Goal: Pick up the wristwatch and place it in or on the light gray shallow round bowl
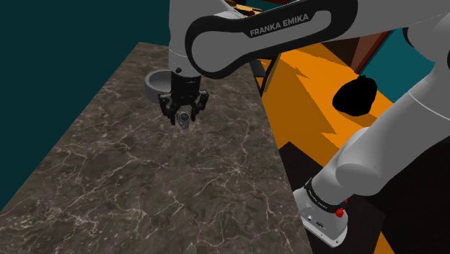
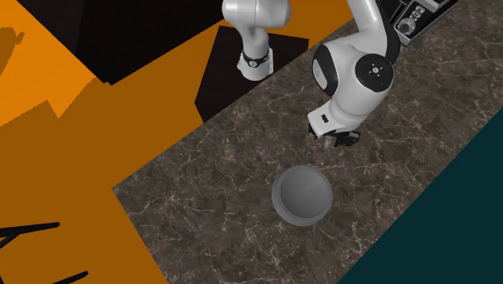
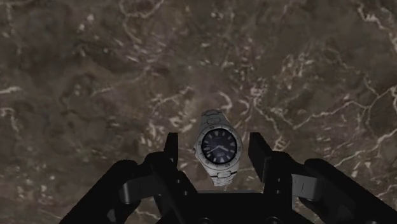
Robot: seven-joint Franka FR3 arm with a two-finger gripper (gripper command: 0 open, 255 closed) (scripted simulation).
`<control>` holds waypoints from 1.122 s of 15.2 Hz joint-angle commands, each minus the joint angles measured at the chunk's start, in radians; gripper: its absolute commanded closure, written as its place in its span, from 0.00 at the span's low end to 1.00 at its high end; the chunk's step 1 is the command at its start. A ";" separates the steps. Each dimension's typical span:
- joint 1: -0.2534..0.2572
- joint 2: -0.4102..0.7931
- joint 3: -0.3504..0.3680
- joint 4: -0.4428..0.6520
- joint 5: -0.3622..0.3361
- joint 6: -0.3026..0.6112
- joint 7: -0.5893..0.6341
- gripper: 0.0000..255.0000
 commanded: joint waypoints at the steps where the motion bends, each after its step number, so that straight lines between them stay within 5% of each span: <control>1: 0.000 0.000 0.000 0.000 0.000 0.000 0.000 1.00; 9: 0.000 0.000 0.000 0.000 0.000 0.000 0.000 1.00; 17: -0.003 -0.033 -0.007 0.077 0.013 -0.107 -0.006 1.00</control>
